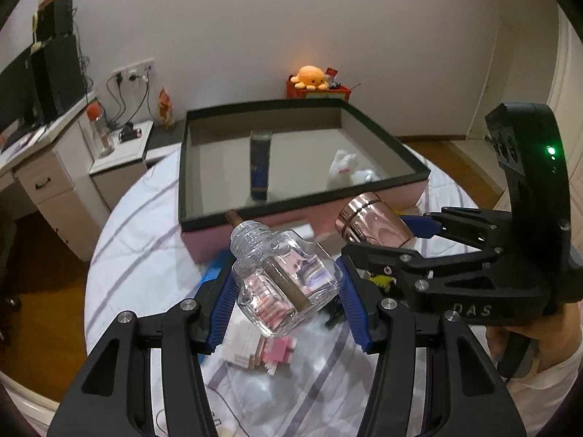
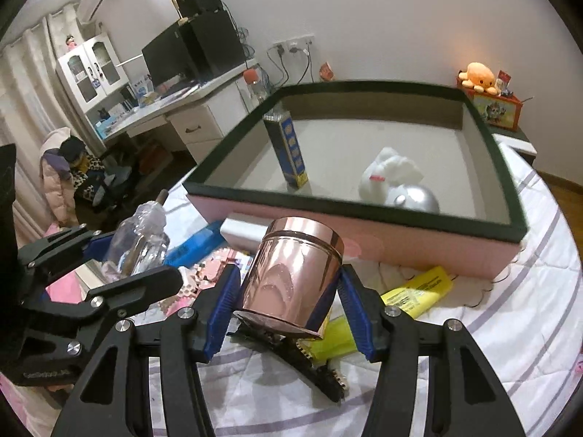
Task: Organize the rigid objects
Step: 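Carry the glass bottle and rose-gold cup into the pink box and release both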
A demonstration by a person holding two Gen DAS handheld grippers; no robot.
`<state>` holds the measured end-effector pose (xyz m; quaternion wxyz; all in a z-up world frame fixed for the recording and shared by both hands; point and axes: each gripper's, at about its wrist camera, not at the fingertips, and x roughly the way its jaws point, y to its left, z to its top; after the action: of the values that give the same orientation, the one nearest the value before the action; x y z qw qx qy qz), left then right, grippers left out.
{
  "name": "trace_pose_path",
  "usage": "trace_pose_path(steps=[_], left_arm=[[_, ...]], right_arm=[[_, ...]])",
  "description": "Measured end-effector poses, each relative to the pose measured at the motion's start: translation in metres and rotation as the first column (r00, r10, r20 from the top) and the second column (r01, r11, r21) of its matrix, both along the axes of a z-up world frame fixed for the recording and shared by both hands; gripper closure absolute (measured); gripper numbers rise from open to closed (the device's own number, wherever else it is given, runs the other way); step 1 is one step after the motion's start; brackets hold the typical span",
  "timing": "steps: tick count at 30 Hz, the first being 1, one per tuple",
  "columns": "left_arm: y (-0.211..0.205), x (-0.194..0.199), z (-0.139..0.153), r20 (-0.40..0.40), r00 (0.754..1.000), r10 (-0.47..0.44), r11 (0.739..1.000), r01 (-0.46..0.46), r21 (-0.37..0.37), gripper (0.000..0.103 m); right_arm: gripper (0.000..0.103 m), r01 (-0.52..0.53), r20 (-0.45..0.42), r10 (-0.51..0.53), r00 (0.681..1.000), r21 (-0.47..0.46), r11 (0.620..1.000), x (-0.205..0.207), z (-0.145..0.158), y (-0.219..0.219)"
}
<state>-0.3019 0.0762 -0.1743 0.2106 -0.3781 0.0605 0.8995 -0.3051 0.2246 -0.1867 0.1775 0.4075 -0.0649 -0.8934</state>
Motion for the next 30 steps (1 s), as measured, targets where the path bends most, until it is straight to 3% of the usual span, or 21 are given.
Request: trace_pose_path(steps=[5,15,30], left_arm=[[0.018,-0.011,0.014,-0.026,0.999,-0.039,0.999,0.039,-0.014,0.049],[0.040,-0.047,0.019,-0.001,0.995,-0.097,0.995,0.097,0.036,0.049],[0.046,-0.118,-0.007,0.083,0.996,-0.043,0.999,0.043,0.006,0.049]], right_arm=[[0.046,0.014,-0.024,-0.014,1.000,0.000,1.000,-0.003,0.010,0.009],[0.046,0.048,-0.052,-0.046,0.998,0.028,0.998,-0.026,0.024,0.026],[0.046,0.084,-0.022,-0.083,0.996,0.066,0.994,-0.079,0.013,0.056]])
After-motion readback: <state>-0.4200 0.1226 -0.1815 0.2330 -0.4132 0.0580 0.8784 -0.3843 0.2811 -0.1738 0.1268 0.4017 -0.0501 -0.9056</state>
